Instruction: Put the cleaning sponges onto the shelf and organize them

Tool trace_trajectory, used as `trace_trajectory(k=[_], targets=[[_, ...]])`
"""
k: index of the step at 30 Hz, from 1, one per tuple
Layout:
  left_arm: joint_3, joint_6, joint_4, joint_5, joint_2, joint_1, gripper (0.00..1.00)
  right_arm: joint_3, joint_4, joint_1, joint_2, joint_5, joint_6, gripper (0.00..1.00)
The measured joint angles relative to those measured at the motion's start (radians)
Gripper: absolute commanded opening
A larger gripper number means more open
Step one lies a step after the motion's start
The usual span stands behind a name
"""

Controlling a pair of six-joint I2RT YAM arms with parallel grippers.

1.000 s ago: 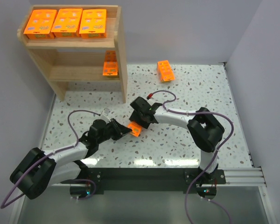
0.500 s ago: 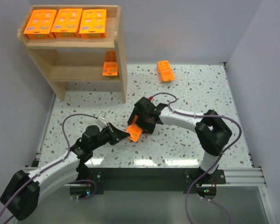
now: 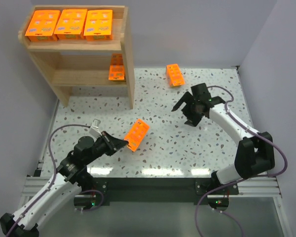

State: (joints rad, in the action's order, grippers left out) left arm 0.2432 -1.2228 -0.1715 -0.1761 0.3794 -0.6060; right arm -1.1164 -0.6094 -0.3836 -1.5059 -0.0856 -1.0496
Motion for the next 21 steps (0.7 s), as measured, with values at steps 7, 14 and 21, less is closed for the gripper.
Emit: trace_trajectory(k=[7, 14, 21], targets=[[0.327, -0.001, -0.310, 0.230, -0.123, 0.003, 0.00, -0.017, -0.104, 0.202, 0.084, -0.032, 0.134, 0.99], [0.658, -0.014, -0.505, 0.505, -0.134, 0.003, 0.00, -0.018, -0.153, 0.219, 0.105, -0.090, 0.221, 0.99], [0.751, 0.042, -0.470, 0.695, -0.051, -0.019, 0.00, -0.012, -0.161, 0.222, 0.121, -0.142, 0.277, 0.99]])
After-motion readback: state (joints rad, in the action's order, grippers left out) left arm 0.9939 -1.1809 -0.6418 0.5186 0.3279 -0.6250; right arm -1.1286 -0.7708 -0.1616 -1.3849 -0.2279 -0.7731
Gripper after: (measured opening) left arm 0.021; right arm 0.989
